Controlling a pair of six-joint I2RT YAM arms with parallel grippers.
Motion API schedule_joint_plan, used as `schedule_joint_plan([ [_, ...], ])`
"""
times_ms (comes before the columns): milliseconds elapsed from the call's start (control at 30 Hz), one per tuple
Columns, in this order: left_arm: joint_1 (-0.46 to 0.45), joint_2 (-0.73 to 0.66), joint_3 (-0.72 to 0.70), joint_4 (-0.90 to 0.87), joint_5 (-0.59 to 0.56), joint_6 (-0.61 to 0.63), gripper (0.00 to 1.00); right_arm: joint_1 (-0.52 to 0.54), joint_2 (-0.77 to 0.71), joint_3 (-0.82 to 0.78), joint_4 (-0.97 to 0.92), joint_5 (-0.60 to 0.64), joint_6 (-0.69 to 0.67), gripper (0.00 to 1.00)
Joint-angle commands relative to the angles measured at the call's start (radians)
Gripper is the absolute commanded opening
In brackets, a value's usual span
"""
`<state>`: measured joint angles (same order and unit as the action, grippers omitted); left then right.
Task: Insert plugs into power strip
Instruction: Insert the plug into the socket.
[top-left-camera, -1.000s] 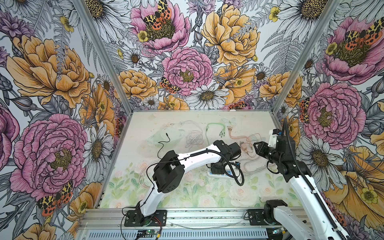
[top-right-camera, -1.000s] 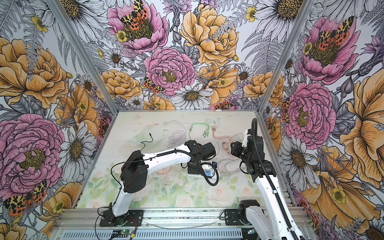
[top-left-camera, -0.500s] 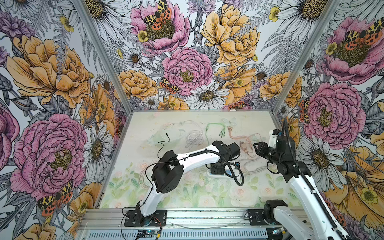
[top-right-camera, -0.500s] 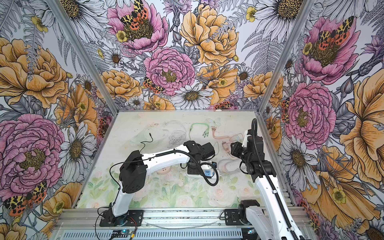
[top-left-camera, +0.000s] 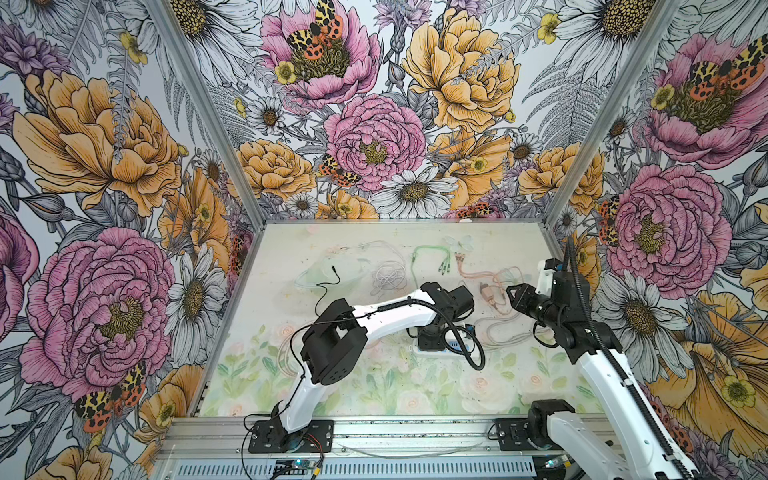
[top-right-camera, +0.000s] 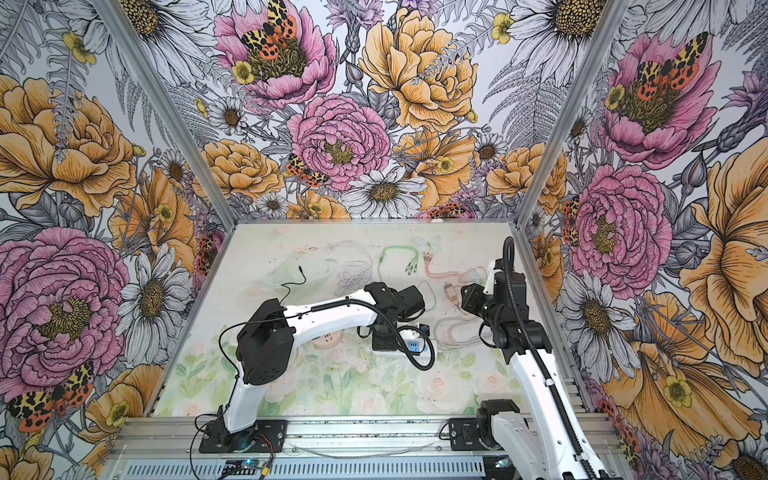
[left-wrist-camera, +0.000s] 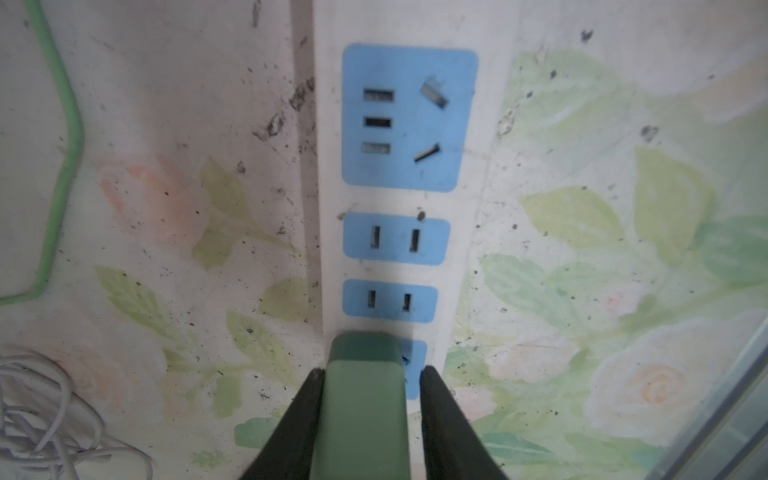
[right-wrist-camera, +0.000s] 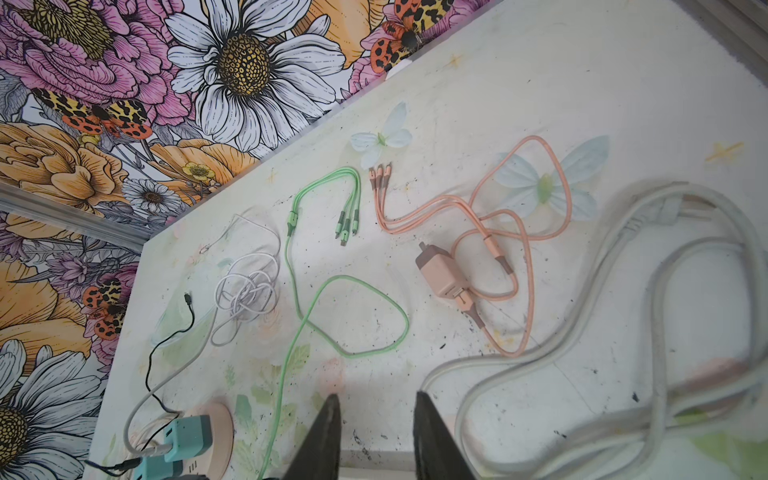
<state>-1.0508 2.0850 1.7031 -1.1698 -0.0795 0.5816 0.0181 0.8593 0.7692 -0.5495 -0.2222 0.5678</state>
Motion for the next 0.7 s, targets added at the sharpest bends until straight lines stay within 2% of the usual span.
schedule_joint_plan([
  [0,0.001,-0.018,0.004,-0.017,0.018,-0.029,0.46,-0.007,-0.006,0.025,0.0,-0.019,0.013,0.32],
  [300,0.018,-0.087,0.03,-0.033,0.09,-0.094,0.52,-0.011,-0.036,0.038,-0.003,-0.028,0.017,0.32],
  [667,0.132,-0.179,-0.053,-0.028,0.279,-0.244,0.56,-0.014,0.027,0.079,0.0,-0.033,0.014,0.33],
])
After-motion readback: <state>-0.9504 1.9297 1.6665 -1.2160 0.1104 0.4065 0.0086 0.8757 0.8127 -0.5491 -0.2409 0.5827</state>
